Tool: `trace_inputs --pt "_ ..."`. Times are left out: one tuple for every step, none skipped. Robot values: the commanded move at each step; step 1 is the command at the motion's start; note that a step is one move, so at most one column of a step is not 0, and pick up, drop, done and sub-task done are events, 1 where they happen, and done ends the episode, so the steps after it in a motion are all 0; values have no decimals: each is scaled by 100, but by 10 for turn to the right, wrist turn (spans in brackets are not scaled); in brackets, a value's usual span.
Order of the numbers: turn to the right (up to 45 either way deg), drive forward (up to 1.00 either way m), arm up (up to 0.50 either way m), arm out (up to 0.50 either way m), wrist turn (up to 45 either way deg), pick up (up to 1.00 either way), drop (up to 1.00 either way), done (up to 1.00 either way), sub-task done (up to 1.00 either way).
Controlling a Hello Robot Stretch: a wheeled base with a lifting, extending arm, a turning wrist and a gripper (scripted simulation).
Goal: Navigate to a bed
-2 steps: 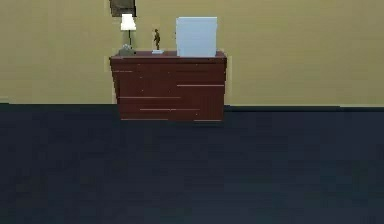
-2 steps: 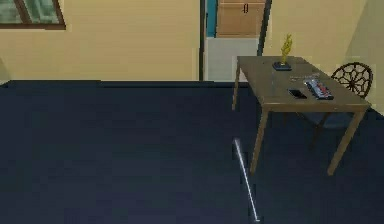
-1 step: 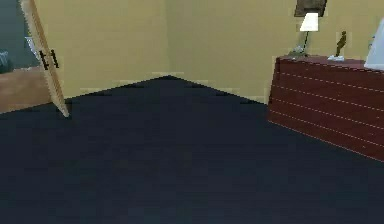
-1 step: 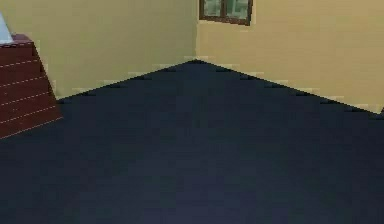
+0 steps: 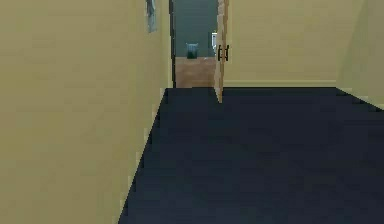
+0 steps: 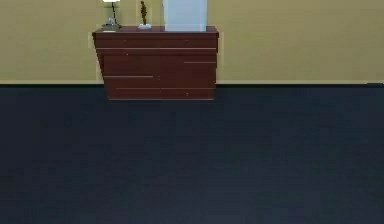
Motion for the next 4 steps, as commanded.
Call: trace_inputs --pt "0 100 0 0 0 0 0 0 0" --pt "0 100 0 0 0 0 0 0 0" --pt "0 100 0 0 0 0 0 0 0" --pt "0 100 0 0 0 0 0 0 0"
